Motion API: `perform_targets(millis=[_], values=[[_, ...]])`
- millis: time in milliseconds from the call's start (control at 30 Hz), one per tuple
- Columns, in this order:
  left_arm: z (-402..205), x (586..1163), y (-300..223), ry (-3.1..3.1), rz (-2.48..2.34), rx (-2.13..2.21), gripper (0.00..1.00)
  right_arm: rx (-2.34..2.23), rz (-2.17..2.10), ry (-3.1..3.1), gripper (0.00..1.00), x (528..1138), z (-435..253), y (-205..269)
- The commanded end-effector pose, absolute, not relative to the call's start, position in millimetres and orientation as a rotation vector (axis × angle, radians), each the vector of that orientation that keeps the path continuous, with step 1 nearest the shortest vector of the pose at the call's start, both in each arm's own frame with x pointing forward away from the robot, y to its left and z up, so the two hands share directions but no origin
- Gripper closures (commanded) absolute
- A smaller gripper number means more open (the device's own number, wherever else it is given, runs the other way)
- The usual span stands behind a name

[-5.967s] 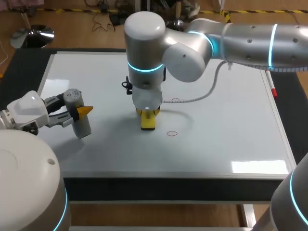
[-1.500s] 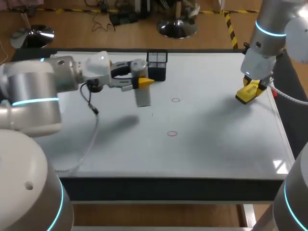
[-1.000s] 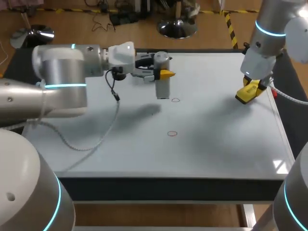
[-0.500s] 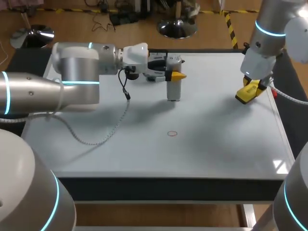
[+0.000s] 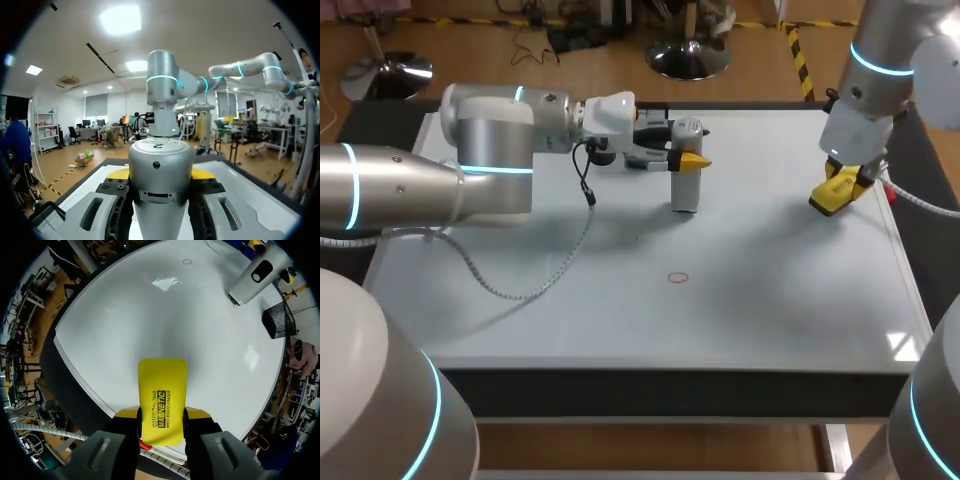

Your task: Pick up the inspection probe, press it on each red-marked spot on the whiteboard one by one, put down the probe, pick up the eraser, and wipe off all the red marks.

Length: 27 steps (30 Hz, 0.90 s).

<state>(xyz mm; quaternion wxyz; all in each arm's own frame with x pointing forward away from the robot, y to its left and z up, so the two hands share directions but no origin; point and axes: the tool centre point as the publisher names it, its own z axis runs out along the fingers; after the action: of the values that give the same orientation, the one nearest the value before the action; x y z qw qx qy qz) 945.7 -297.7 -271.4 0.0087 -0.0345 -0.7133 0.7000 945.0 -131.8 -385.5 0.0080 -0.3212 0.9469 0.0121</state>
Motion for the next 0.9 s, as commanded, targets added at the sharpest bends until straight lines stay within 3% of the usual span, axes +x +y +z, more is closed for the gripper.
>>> perform_targets(millis=[33, 900], values=[[-275.1, 950.0, -300.5, -2.213, 2.176, -0.123, 1.0, -1.006, 0.034, 2.96, 1.0, 945.3, -385.0, -132.4], [-276.8, 954.1, -298.4, -2.234, 2.157, -0.117, 1.0, -1.006, 0.034, 2.96, 1.0, 945.3, -385.0, -132.4]])
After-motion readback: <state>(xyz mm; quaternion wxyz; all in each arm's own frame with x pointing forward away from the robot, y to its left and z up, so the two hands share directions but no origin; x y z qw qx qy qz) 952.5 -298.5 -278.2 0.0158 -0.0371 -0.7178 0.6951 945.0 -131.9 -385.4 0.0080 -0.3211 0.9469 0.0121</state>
